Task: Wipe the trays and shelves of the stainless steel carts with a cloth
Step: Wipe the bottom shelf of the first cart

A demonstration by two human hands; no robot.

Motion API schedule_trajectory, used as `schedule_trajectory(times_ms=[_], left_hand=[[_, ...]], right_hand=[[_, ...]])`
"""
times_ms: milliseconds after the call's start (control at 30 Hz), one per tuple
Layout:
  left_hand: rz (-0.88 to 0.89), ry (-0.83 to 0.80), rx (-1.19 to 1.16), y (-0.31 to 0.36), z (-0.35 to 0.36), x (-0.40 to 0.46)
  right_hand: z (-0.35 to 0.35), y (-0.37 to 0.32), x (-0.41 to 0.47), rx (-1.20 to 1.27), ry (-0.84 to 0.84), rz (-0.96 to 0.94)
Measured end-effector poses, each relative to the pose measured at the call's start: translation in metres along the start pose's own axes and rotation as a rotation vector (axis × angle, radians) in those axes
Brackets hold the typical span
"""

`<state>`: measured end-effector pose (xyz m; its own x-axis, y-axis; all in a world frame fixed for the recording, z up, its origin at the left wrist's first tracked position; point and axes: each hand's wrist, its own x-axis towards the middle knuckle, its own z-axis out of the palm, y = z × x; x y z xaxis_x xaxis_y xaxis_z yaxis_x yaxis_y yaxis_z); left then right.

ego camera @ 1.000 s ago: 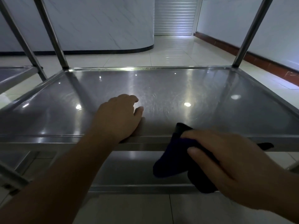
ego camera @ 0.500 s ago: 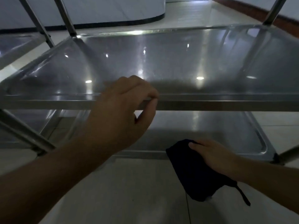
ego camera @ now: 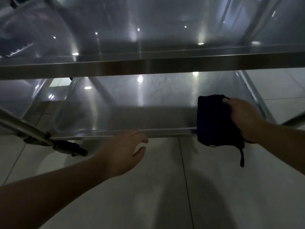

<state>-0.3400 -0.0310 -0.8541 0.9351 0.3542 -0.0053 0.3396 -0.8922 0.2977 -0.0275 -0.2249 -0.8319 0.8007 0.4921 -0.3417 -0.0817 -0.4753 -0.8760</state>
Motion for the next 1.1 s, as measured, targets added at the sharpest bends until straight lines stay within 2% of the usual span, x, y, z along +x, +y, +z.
schedule_trajectory(times_ms=[67, 233, 333, 500, 633, 800, 1000, 1100], left_hand=[[0.013, -0.073, 0.037, 0.005, 0.017, 0.002], [0.052, -0.24, 0.002, 0.015, 0.057, 0.017], [0.071, -0.235, 0.037, 0.016, 0.072, 0.026], [0.043, -0.207, 0.125, 0.006, 0.084, 0.028], [0.03, -0.202, 0.177, 0.004, 0.091, 0.026], [0.003, -0.193, 0.193, 0.008, 0.096, 0.028], [-0.022, -0.2, 0.196, 0.01, 0.094, 0.026], [-0.012, -0.219, 0.225, 0.011, 0.09, 0.026]], right_hand=[[-0.021, 0.002, 0.003, -0.042, 0.109, -0.015], [-0.07, 0.007, 0.018, -0.236, 0.522, -0.095], [-0.086, 0.009, 0.024, -0.344, 0.589, -0.116], [-0.073, 0.048, 0.036, -0.623, 0.439, -0.242], [-0.038, 0.097, 0.045, -1.005, 0.182, -0.226], [0.01, 0.088, 0.041, -1.02, 0.049, -0.233], [0.068, 0.072, 0.015, -1.032, -0.309, -0.51], [0.054, 0.075, 0.026, -1.051, -0.278, -0.52]])
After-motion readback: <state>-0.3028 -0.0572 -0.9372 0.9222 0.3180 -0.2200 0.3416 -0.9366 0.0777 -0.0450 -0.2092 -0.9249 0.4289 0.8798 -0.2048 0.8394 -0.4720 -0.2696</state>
